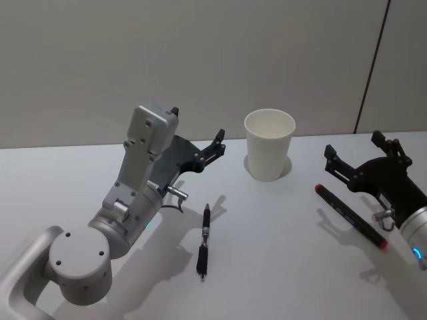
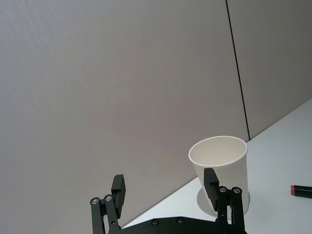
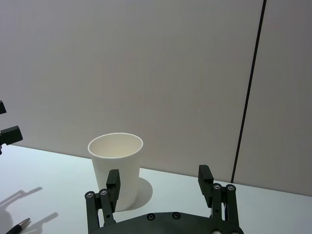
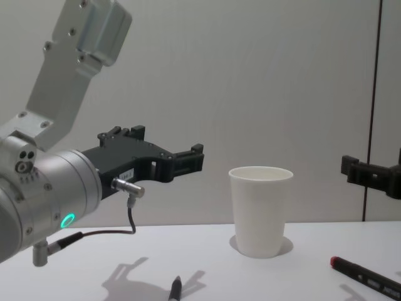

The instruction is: Place the pen into the pen holder.

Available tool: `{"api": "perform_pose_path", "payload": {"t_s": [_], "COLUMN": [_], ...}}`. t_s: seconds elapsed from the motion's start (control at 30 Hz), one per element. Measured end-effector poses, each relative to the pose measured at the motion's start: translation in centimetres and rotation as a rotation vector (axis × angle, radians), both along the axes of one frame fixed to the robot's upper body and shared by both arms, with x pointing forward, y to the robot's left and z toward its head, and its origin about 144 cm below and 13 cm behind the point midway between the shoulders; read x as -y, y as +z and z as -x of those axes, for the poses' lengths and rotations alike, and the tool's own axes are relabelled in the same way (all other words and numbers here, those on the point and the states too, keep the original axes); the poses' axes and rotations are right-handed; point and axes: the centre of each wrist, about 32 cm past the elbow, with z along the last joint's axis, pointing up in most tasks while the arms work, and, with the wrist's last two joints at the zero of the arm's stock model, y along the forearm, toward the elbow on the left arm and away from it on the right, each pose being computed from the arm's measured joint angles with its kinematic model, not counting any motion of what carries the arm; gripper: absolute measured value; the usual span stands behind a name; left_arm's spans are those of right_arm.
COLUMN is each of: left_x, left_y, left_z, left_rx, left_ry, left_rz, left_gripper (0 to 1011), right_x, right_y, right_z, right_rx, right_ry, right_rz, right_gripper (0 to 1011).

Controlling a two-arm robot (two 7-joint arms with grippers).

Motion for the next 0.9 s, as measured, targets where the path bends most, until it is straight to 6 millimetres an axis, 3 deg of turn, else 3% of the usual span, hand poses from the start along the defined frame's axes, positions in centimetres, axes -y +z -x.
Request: {"api": "perform_pose_path", "payload": {"t_s": [0.9], "left_x": [0.0], "left_y": [0.0], "left_z": [0.0], "left_rx": [0.0], "left_ry": [0.0], "left_rz": [0.0], "left_gripper": [1001], "right_x": [0.0], "right_y": [0.0], "right_z": [0.0], "right_rx": [0.0], "right_ry": [0.0], "right_rz": [0.0], "right_gripper": [1003]}}
